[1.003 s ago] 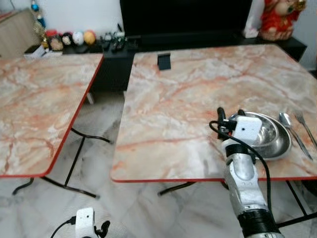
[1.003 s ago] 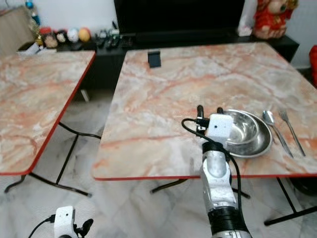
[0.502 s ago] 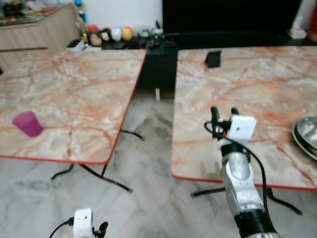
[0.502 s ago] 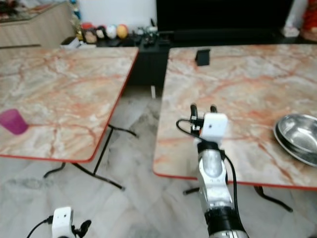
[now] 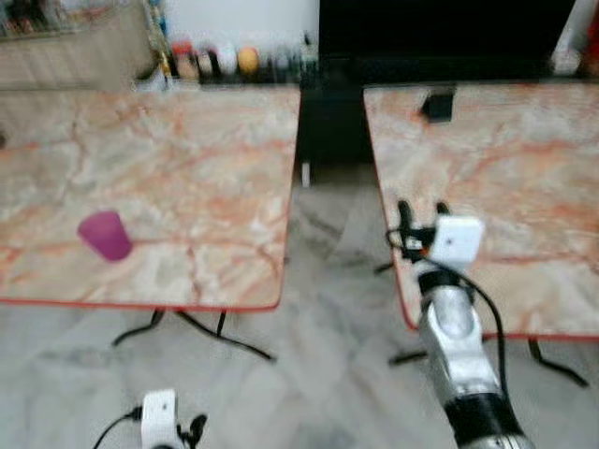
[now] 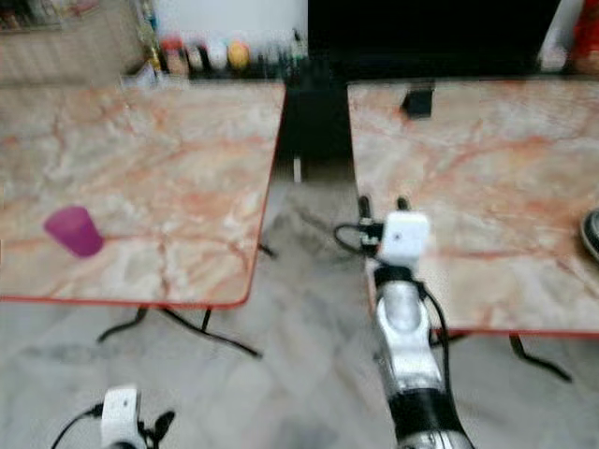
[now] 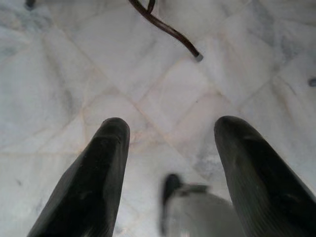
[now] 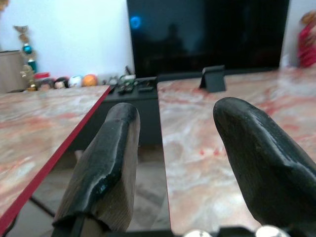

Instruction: Setting the table

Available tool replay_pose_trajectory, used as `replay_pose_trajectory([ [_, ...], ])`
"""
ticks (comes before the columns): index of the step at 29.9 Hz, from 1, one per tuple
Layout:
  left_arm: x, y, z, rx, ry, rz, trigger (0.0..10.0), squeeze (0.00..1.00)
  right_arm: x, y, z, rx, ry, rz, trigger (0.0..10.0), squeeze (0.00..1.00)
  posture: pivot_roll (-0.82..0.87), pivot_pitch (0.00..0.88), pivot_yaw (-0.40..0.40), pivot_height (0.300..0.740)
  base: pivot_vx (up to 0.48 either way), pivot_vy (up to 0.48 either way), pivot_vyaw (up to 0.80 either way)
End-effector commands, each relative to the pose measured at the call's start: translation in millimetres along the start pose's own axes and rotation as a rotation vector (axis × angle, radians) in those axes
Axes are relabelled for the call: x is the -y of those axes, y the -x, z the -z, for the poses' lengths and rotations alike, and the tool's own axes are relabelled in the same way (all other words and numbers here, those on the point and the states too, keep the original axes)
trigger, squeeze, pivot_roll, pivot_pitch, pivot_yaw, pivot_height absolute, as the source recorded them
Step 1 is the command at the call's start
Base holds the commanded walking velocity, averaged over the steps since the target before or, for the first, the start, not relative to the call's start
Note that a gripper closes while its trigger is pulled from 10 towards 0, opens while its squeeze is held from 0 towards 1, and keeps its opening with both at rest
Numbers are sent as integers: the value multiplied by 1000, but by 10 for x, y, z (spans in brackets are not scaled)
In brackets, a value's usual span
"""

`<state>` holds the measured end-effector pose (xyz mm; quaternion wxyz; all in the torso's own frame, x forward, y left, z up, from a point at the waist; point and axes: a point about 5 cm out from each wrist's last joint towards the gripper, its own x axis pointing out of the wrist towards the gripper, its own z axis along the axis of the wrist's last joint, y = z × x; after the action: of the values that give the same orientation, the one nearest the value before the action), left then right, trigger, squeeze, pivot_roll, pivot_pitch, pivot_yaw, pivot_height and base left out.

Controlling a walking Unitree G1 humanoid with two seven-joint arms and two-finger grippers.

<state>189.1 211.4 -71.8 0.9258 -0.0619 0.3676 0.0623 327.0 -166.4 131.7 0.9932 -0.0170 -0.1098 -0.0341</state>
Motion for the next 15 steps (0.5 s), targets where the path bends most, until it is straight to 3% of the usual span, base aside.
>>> replay_pose_trajectory([
  [1,-66,16,14,-3,-6,-19,10000,0,-75,-19,-20,9,-18,-14,10000,0,-59,0,21,740,0,0,0],
  [10,-66,8,-10,3,-10,-19,10000,0,-53,-12,10,-4,-11,-6,10000,0,-59,0,22,740,0,0,0],
  [15,-62,10,-3,2,-9,-18,10000,0,29,63,184,-87,17,39,10000,0,-58,0,19,740,0,0,0],
])
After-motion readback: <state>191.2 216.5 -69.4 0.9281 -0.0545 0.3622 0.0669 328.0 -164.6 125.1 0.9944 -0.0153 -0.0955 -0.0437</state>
